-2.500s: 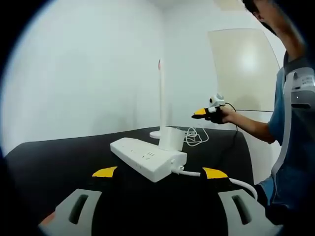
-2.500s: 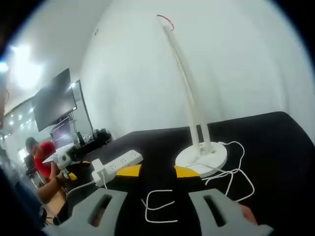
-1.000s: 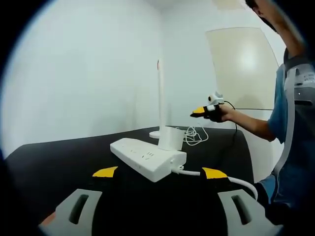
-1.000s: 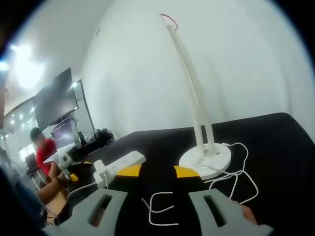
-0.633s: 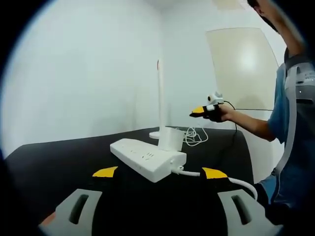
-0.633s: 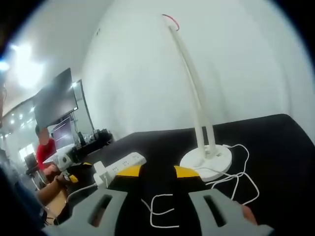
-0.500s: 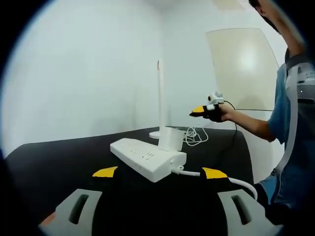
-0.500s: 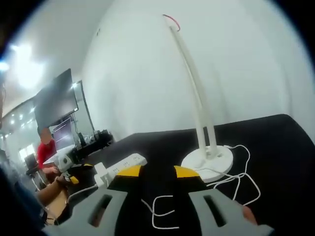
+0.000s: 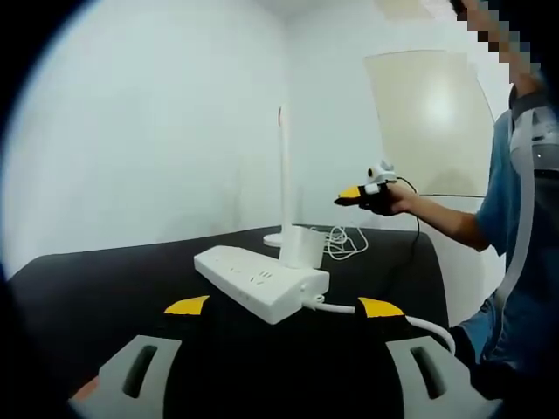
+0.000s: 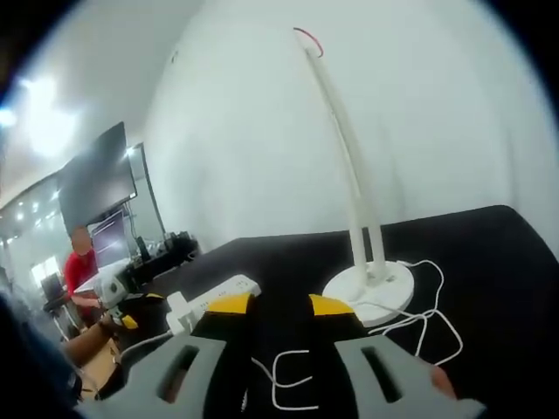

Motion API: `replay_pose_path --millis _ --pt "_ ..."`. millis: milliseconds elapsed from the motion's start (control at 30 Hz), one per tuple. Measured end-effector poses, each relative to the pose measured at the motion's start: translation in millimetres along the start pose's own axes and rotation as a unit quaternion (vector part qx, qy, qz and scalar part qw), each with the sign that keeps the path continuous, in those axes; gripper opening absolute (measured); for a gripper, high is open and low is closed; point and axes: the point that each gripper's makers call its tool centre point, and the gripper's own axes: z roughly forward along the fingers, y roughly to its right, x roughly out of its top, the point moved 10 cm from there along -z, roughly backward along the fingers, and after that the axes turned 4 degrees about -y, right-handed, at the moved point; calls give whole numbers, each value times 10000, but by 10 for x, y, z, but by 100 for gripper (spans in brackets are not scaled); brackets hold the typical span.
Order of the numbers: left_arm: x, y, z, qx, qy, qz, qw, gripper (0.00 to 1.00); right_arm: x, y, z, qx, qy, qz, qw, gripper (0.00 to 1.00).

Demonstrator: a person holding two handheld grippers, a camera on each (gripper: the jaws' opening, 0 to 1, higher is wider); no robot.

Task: Insert the desk lamp plug into the socket, turn on the power strip switch, turn on the lamp switch, then turn off the lamp switch, turn off the power strip switch, and remove the plug from the socket.

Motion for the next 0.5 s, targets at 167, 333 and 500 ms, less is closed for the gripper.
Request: replay_pose_path --millis 167,333,500 --pt "1 -3 1 -12 21 2 10000 63 67 64 -17 -2 204 -7 9998 29" --pt "3 -10 -3 -11 69 14 10000 63 69 72 8 50 151 -98 9998 30" --pt "11 -5 -8 -15 93 21 10000 63 56 68 93 99 44 -67 9999 30"
